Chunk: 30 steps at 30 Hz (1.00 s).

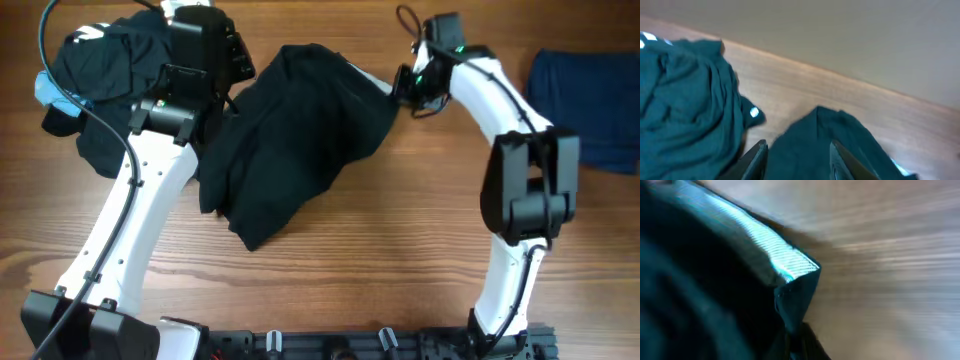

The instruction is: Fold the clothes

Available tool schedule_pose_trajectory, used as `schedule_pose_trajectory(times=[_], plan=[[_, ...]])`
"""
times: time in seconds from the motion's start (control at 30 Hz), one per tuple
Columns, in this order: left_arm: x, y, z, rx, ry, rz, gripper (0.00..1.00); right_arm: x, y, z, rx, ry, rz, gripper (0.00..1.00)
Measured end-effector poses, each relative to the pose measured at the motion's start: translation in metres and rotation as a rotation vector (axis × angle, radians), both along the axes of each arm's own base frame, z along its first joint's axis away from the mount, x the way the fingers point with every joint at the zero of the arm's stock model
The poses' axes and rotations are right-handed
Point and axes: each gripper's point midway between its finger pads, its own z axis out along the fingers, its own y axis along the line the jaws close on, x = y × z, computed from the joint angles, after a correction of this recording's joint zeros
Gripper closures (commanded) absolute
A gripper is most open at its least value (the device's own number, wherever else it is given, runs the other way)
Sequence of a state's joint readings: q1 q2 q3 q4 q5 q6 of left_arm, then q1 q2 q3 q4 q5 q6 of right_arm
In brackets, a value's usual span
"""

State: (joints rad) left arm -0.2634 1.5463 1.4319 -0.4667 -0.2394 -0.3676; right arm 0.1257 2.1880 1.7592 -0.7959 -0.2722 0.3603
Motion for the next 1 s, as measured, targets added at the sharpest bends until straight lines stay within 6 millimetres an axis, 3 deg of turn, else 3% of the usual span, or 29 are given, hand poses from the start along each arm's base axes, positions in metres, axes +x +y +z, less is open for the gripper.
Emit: schedule_pose_trajectory(times=[0.03, 0.13, 0.23, 0.3, 0.4, 0.57, 0.7, 0.9, 1.0], plan=[[0.002, 0.0, 0.004, 0.005, -0.017, -0.002, 0.57, 0.006, -0.003, 0.024, -0.004, -0.037, 0.016, 0.96], [0.008, -0.001, 0.013, 0.007, -0.063, -0.005, 0.52, 0.012, -0.012, 0.128, -0.018, -0.219, 0.066, 0.96], [0.012, -0.006, 0.021, -0.007, -0.098, -0.027, 0.48, -0.01, -0.014, 0.218, -0.025, -0.388, 0.096, 0.96], [0.013, -0.013, 0.024, -0.028, -0.109, -0.064, 0.45, -0.029, -0.016, 0.249, -0.03, -0.441, 0.109, 0.96], [0.021, -0.029, 0.025, -0.073, -0.131, -0.134, 0.41, -0.051, -0.017, 0.273, -0.032, -0.473, 0.13, 0.96], [0.04, -0.056, -0.011, -0.125, -0.079, -0.241, 0.4, -0.084, -0.007, 0.304, -0.004, -0.532, 0.213, 0.96], [0.051, -0.067, -0.029, -0.145, -0.068, -0.278, 0.39, -0.11, 0.026, 0.329, 0.04, -0.613, 0.358, 0.96], [0.062, -0.066, -0.012, -0.167, -0.149, -0.291, 0.32, -0.16, 0.079, 0.354, 0.079, -0.724, 0.627, 0.96], [0.066, -0.07, 0.001, -0.191, -0.202, -0.327, 0.27, -0.189, 0.093, 0.365, 0.083, -0.769, 0.736, 0.96]])
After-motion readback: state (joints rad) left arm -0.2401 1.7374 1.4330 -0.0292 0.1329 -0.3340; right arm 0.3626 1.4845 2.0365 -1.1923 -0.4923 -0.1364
